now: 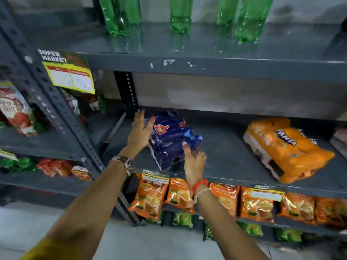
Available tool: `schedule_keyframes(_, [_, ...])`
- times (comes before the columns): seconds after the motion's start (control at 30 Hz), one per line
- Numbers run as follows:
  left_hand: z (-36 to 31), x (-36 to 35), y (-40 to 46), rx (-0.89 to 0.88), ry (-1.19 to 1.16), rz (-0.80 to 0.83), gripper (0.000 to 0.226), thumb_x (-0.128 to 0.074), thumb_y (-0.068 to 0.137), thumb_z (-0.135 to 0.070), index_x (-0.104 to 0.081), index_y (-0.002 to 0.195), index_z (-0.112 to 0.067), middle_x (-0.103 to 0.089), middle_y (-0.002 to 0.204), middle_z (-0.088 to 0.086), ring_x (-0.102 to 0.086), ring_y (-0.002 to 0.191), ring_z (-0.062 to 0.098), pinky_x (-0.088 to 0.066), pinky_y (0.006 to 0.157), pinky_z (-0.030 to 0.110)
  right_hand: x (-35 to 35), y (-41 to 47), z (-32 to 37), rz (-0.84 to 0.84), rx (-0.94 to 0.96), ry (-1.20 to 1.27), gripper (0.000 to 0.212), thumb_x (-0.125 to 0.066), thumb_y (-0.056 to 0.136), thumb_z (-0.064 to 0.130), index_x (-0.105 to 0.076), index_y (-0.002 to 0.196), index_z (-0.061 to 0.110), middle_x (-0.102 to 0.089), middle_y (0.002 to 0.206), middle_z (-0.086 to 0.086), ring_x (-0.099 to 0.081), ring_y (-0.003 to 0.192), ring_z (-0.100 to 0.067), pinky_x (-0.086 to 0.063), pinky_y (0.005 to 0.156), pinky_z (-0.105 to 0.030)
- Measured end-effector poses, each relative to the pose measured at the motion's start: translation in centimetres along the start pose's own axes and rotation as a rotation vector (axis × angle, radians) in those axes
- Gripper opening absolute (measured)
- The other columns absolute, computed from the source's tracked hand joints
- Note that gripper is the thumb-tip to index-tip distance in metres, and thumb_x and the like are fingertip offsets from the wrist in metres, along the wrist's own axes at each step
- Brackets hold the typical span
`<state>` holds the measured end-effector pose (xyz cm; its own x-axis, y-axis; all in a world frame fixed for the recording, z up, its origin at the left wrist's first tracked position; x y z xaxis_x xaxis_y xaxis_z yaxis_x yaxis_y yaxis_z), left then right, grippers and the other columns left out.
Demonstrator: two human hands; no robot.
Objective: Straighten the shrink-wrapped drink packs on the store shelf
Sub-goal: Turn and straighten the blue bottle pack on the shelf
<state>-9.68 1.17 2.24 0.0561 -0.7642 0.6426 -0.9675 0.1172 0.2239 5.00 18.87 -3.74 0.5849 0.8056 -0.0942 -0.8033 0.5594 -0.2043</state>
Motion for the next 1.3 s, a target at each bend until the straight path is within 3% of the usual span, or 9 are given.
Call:
schedule_keyframes(0.1, [1.7, -1.5, 3.3, 0.035, 0.123, 0.158, 0.062, -0.047, 0.093, -0.037, -0.033, 0.140, -0.001, -0.036, 0.147, 0.022, -0.033, 0.138, 0.034, -0.026, 0.115, 0.041, -2.5, 0.9, -3.1, 0.012, -0.223, 0.210, 0.070, -0.075, 0.057, 0.048, -0.059, 0.115, 0.010, -0.067, 0.113, -0.005, -0.063, 0.107, -0.024, -0.046, 0.102, -0.044])
schedule_keyframes(0.3, [1.1, -3.9, 8.0, -0.052, 0.363, 0.400, 0.058, -0.046, 0.085, -0.059, -0.058, 0.113, -0.011, -0.067, 0.112, 0.016, -0.063, 0.099, 0.032, -0.050, 0.086, 0.039, -2.7, 3.0, -4.3, -0.107, -0.303, 0.234, 0.063, -0.084, 0.052, 0.033, -0.061, 0.105, 0.009, -0.071, 0.106, -0.014, -0.069, 0.094, -0.030, -0.056, 0.089, -0.048])
schedule_keyframes(0.53, [4.5, -2.7, 8.8, 0.157, 0.339, 0.430, 0.063, -0.055, 0.079, -0.060, -0.060, 0.096, 0.000, -0.065, 0.095, 0.018, -0.061, 0.084, 0.032, -0.046, 0.073, 0.035, -1.1, 6.6, 0.5, 0.022, -0.167, 0.077, 0.038, -0.076, 0.073, 0.010, -0.063, 0.105, -0.006, -0.070, 0.075, -0.007, -0.067, 0.049, -0.007, -0.051, 0.044, -0.016])
schedule_keyframes(0.67, [5.9, 0.0, 7.0, 0.222, 0.117, 0.296, 0.055, -0.067, 0.073, -0.051, -0.063, 0.094, 0.000, -0.069, 0.095, 0.018, -0.065, 0.087, 0.034, -0.054, 0.082, 0.041, -1.9, 7.8, 2.4, 0.187, -0.056, -0.047, 0.043, -0.073, 0.076, 0.006, -0.055, 0.111, -0.012, -0.070, 0.090, -0.012, -0.071, 0.060, -0.005, -0.054, 0.052, -0.016])
schedule_keyframes(0.77, [6.0, 1.8, 4.0, 0.202, -0.092, 0.187, 0.030, -0.071, 0.076, -0.034, -0.064, 0.090, -0.008, -0.070, 0.092, 0.011, -0.067, 0.081, 0.027, -0.056, 0.081, 0.041, -2.7, 7.5, 3.9, 0.290, 0.086, -0.106, 0.022, -0.069, 0.079, 0.001, -0.058, 0.098, 0.007, -0.056, 0.114, -0.017, -0.068, 0.078, -0.007, -0.052, 0.057, -0.009])
schedule_keyframes(0.83, [6.1, 2.7, 1.4, 0.170, -0.192, 0.089, 0.025, -0.072, 0.077, -0.028, -0.064, 0.094, -0.012, -0.071, 0.094, 0.011, -0.067, 0.080, 0.023, -0.056, 0.079, 0.040, -2.9, 7.3, 4.3, 0.342, 0.170, -0.152, 0.029, -0.070, 0.078, 0.002, -0.059, 0.103, 0.013, -0.048, 0.125, -0.018, -0.063, 0.099, -0.018, -0.054, 0.065, -0.010])
schedule_keyframes(1.0, [7.4, 3.5, -3.8, 0.118, -0.196, -0.171, 0.041, -0.072, 0.076, -0.031, -0.061, 0.105, -0.005, -0.073, 0.098, 0.014, -0.069, 0.087, 0.024, -0.057, 0.076, 0.041, -2.4, 5.4, 3.5, 0.376, 0.359, -0.299, 0.062, -0.076, 0.073, 0.011, -0.050, 0.129, 0.015, -0.048, 0.116, -0.003, -0.054, 0.120, -0.026, -0.051, 0.100, -0.037])
schedule_keyframes(1.17, [7.7, 2.4, -6.8, 0.095, -0.215, -0.199, 0.046, -0.069, 0.080, -0.021, -0.054, 0.116, 0.003, -0.070, 0.100, 0.018, -0.064, 0.090, 0.018, -0.042, 0.062, 0.001, -1.9, 3.9, 1.8, 0.322, 0.394, -0.354, 0.059, -0.073, 0.076, 0.007, -0.045, 0.125, 0.024, -0.049, 0.118, 0.006, -0.054, 0.119, -0.021, -0.051, 0.099, -0.043])
schedule_keyframes(1.3, [7.6, 2.4, -7.3, 0.115, -0.245, -0.224, 0.056, -0.066, 0.082, -0.024, -0.046, 0.131, -0.005, -0.064, 0.121, 0.015, -0.060, 0.107, 0.014, -0.052, 0.085, 0.018, -1.5, 4.5, 1.6, 0.261, 0.285, -0.268, 0.063, -0.071, 0.078, 0.031, -0.039, 0.130, 0.018, -0.044, 0.136, -0.007, -0.051, 0.119, -0.016, -0.055, 0.090, -0.023])
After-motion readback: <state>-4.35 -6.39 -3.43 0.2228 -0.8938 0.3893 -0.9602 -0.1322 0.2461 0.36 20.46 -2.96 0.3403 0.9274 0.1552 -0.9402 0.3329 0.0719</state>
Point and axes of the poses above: each hand's wrist, its own y-axis towards the middle knuckle, its own x-axis out of the back of the hand, z = x × y, the point moved 10 cm from there along y, towards the middle knuckle
